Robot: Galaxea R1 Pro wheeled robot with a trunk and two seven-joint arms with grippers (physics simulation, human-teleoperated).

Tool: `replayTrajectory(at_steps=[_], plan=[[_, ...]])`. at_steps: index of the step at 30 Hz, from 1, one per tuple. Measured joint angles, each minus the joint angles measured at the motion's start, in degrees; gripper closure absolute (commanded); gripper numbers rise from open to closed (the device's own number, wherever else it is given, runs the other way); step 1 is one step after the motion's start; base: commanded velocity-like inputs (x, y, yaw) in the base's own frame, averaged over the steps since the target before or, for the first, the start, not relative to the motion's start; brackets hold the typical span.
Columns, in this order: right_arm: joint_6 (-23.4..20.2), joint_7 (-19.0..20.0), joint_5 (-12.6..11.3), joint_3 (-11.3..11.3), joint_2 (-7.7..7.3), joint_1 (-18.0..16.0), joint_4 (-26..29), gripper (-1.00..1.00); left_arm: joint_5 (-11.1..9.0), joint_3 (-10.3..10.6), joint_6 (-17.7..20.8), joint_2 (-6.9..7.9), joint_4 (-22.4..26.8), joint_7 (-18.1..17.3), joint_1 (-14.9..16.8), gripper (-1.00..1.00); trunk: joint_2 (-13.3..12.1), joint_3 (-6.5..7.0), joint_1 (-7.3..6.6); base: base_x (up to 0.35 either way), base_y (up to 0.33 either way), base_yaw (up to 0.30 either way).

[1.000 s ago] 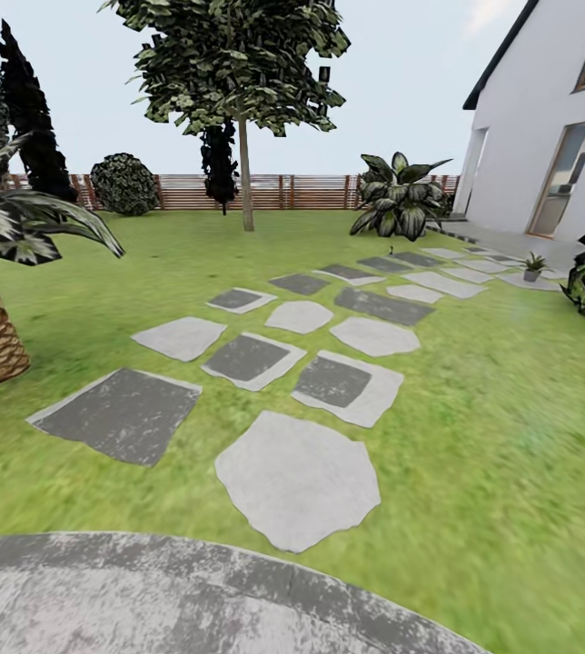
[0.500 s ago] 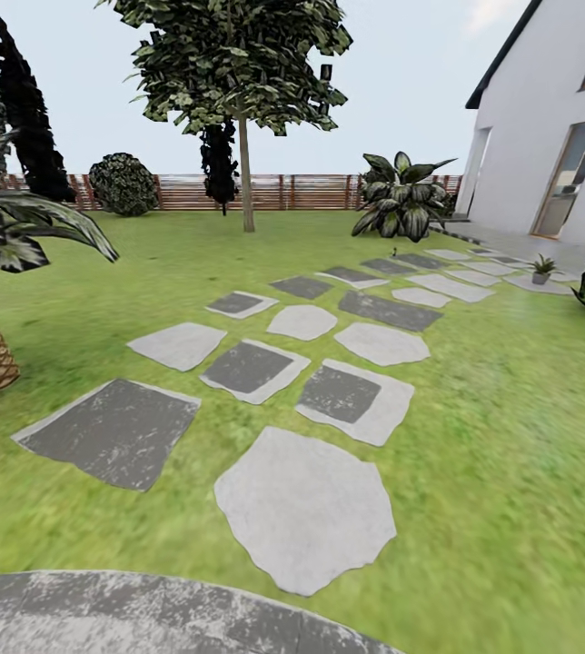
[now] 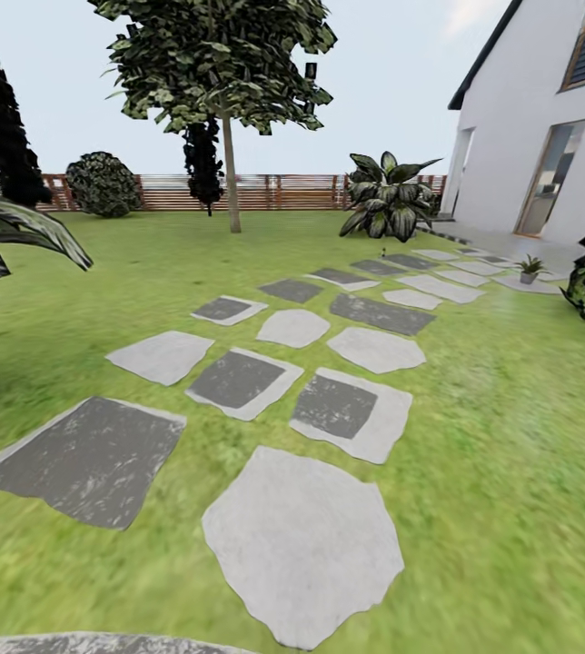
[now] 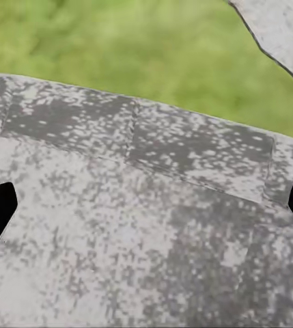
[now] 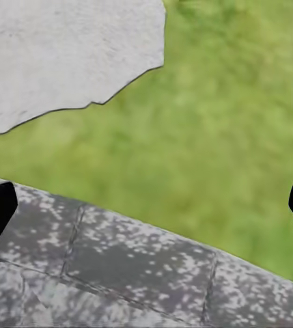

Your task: Pick up the pesticide atomizer in the garden and spray insectifuge to fully cover both potted plants in the garden.

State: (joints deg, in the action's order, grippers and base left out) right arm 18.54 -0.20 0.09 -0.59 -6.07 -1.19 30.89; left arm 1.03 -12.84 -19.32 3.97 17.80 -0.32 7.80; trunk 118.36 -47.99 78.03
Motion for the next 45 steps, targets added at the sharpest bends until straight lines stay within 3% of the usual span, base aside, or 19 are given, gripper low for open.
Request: replayTrajectory(at_steps=[18,45], plan=[[0.0,0.04,0.04,0.03,0.09,-0.01,-0.01,-1.0,0.0,0.0,0.0,0.0,0.01,0.0,-0.01,-1.0,0.0,0.0,0.0,0.337,0.112,-0.269],[0.01,0.04,0.15,0.11,0.09,-0.02,-0.09,-1.0,0.0,-0.01,0.01,0.09,0.02,0.0,-0.02,-1.0,0.0,0.0,0.0,0.337,0.121,-0.011]])
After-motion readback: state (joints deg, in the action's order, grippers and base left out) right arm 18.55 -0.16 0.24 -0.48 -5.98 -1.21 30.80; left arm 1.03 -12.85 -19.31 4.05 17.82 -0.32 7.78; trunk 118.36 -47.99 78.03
